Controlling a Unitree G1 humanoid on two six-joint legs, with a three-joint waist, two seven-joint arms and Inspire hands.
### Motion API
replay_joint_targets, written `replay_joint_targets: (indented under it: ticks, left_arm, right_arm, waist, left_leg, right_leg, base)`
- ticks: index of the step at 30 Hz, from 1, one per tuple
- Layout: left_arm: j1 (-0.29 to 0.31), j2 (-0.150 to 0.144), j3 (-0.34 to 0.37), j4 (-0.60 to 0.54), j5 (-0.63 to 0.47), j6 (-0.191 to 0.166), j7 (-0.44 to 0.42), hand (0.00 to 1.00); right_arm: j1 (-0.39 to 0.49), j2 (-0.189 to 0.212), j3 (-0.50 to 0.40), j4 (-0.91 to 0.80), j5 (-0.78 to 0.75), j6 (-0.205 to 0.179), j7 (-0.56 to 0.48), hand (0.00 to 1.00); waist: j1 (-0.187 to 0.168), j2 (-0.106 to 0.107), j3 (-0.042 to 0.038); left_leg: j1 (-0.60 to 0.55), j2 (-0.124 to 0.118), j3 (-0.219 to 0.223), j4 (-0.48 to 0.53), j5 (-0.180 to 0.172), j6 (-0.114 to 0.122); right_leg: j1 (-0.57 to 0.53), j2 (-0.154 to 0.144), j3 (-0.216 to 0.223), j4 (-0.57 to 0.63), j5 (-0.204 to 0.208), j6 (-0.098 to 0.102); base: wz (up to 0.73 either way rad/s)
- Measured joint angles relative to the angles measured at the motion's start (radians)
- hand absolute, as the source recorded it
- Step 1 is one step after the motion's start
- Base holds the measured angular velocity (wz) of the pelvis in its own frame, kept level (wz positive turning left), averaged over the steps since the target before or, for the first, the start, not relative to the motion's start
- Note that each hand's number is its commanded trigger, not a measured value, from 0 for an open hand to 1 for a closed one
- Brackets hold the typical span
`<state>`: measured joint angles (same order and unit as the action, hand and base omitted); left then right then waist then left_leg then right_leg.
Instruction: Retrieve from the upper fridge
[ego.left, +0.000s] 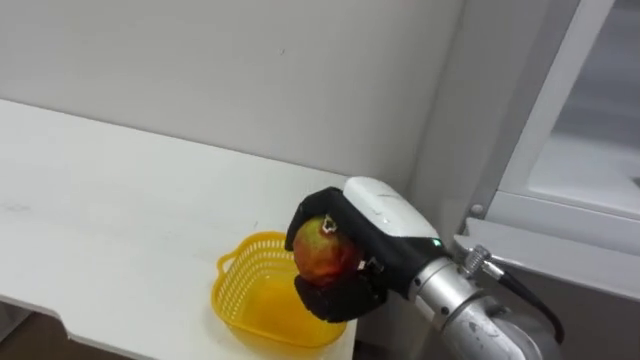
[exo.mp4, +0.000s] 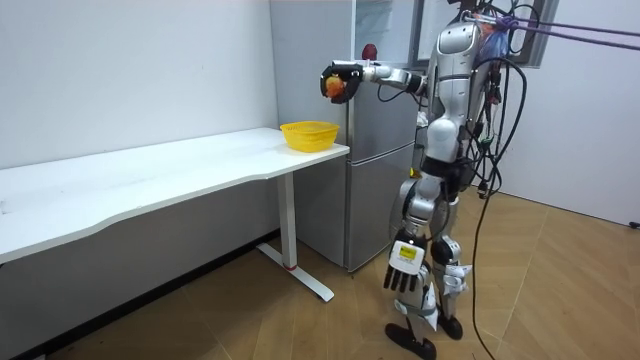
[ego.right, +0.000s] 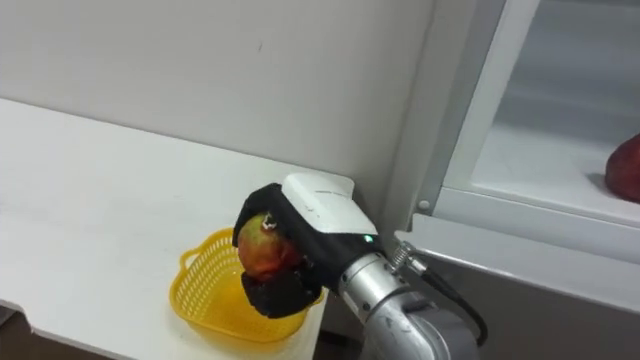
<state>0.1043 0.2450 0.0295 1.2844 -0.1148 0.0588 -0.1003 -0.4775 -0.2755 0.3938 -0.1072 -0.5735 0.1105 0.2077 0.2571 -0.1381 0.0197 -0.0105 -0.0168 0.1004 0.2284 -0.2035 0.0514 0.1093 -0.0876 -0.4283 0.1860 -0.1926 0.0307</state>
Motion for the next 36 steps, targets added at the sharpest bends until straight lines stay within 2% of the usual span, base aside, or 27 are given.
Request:
replay_joint_targets:
  ticks: [2, 11, 18, 23, 27, 28, 29, 31, 36]
  left_arm:
    - [0.000, 0.001, -0.005, 0.002, 0.000, 0.006, -0.001, 0.00]
    - [0.005, 0.002, -0.045, 0.000, 0.009, 0.028, -0.025, 0.00]
    - [0.004, 0.001, -0.055, -0.012, 0.010, 0.032, -0.029, 0.00]
    - [0.011, 0.001, -0.055, -0.037, 0.023, 0.050, -0.039, 0.00]
    - [0.019, 0.001, -0.055, -0.047, 0.038, 0.060, -0.044, 0.00]
    - [0.019, 0.001, -0.055, -0.046, 0.040, 0.066, -0.045, 0.00]
    - [0.019, 0.001, -0.055, -0.046, 0.040, 0.067, -0.046, 0.00]
    - [0.020, 0.001, -0.055, -0.046, 0.040, 0.070, -0.048, 0.00]
    - [0.020, 0.000, -0.067, -0.046, 0.040, 0.079, -0.046, 0.00]
  right_arm:
    - [-0.014, 0.001, 0.007, 0.029, 0.000, 0.001, -0.006, 1.00]
    - [-0.029, 0.003, 0.007, 0.170, 0.023, 0.000, -0.009, 1.00]
    - [-0.030, 0.001, 0.007, 0.229, 0.028, 0.000, -0.015, 1.00]
    - [-0.032, 0.000, 0.007, 0.255, 0.036, 0.002, -0.022, 1.00]
    - [-0.032, -0.002, 0.008, 0.266, 0.035, 0.021, -0.022, 1.00]
    - [-0.032, -0.002, 0.008, 0.271, 0.035, 0.023, -0.022, 0.77]
    - [-0.032, -0.003, 0.008, 0.273, 0.035, 0.023, -0.022, 0.29]
    - [-0.032, -0.003, 0.008, 0.285, 0.035, 0.023, -0.022, 0.00]
    - [-0.033, -0.002, 0.008, 0.286, 0.037, 0.024, -0.022, 0.00]
  waist:
    - [0.000, 0.000, 0.0002]
    - [0.000, 0.004, 0.0031]
    - [0.000, 0.003, 0.0019]
    - [0.002, -0.001, -0.0007]
    - [0.010, -0.001, -0.0005]
    - [0.014, -0.001, -0.0005]
    - [0.016, -0.001, -0.0005]
    - [0.024, -0.001, -0.0004]
    - [0.025, -0.001, -0.0006]
  left_leg:
    - [-0.003, 0.000, -0.006, 0.002, 0.000, 0.000]
    - [-0.019, -0.001, -0.022, 0.012, 0.000, 0.000]
    - [-0.037, -0.001, -0.024, 0.025, -0.001, 0.000]
    - [-0.046, 0.000, -0.024, 0.031, 0.000, 0.000]
    - [-0.047, 0.000, -0.024, 0.033, 0.000, 0.000]
    - [-0.047, 0.000, -0.024, 0.033, 0.000, 0.000]
    - [-0.047, 0.000, -0.024, 0.034, 0.000, 0.000]
    - [-0.049, 0.001, -0.024, 0.038, -0.001, 0.001]
    - [-0.060, 0.001, -0.035, 0.045, -0.001, 0.001]
  right_leg:
    - [0.002, 0.000, -0.016, 0.000, 0.000, 0.000]
    - [0.002, 0.001, -0.014, 0.000, 0.000, 0.000]
    - [-0.009, -0.001, -0.014, 0.004, 0.000, 0.000]
    - [-0.015, -0.001, -0.015, 0.004, 0.000, 0.000]
    - [-0.015, 0.000, -0.015, 0.004, 0.000, 0.000]
    - [-0.015, 0.000, -0.015, 0.004, 0.000, 0.000]
    - [-0.015, 0.000, -0.015, 0.004, 0.000, 0.000]
    - [-0.014, 0.000, -0.015, 0.004, 0.000, 0.000]
    - [-0.024, -0.001, -0.016, 0.021, -0.001, 0.001]
  base:
    - [0.10]
    - [0.05]
    - [0.00]
    - [0.00]
    - [0.00]
    - [0.00]
    - [0.00]
    - [0.00]
    - [0.06]
